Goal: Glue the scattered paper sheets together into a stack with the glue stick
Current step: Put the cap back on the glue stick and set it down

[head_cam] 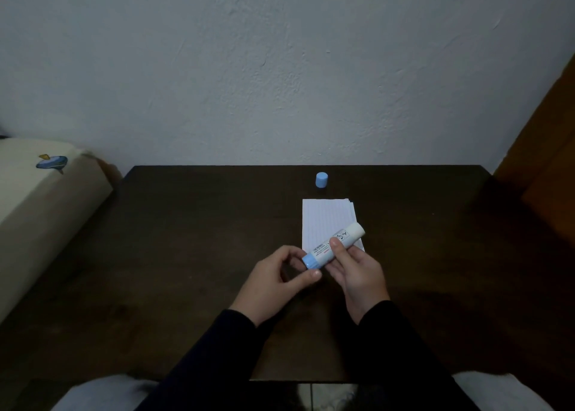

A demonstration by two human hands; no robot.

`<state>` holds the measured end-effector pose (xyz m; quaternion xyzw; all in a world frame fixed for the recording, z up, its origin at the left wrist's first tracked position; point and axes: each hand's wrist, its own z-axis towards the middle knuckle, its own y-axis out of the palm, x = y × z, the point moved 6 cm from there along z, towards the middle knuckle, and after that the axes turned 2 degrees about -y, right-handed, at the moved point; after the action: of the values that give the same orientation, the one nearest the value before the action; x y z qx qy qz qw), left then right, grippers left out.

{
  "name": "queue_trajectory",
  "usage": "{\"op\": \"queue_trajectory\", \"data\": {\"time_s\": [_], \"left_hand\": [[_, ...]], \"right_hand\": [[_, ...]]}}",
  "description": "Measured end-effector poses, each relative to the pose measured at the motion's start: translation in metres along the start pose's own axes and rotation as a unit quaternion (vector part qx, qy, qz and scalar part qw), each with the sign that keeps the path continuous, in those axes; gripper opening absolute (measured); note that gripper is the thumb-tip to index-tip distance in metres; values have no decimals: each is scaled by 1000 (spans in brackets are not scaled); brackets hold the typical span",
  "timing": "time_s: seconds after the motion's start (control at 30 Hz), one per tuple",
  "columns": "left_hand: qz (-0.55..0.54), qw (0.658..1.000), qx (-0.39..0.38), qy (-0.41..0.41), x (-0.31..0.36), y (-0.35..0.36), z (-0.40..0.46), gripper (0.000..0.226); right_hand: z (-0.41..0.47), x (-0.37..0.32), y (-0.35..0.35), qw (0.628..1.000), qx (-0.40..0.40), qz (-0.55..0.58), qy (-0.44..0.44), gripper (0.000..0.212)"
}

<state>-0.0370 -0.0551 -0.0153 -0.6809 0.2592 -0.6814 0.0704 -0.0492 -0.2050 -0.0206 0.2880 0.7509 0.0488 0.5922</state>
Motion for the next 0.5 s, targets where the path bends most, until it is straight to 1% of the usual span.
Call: {"op": "queue_trajectory", "data": {"time_s": [0.07, 0.13, 0.2, 0.27, 0.37, 0.43, 0.5], "left_hand": [[10, 1000, 15, 9, 0, -3, 1, 30], [16, 999, 24, 15, -1, -5, 1, 22], [11, 1000, 15, 11, -1, -3, 2, 12], [5, 1000, 0, 5, -1, 1, 1, 10], [19, 1000, -11, 4, 1, 2, 1, 20], [22, 1000, -7, 3, 2, -1, 1, 31], [27, 1000, 0, 8, 1, -2, 2, 34]], "right_hand": [[-1, 0, 1, 1000, -12, 1, 0, 8], [-2, 1, 2, 1000, -18, 2, -4, 10], [-2, 0, 2, 1000, -12, 1, -9, 8], [-2, -1, 0, 1000, -4, -3, -12, 9], [-2, -2, -1, 1000, 3, -9, -13, 13], [-3, -2, -1, 1000, 3, -6, -9, 12], [-3, -1, -2, 1000, 5, -5, -3, 8]]}}
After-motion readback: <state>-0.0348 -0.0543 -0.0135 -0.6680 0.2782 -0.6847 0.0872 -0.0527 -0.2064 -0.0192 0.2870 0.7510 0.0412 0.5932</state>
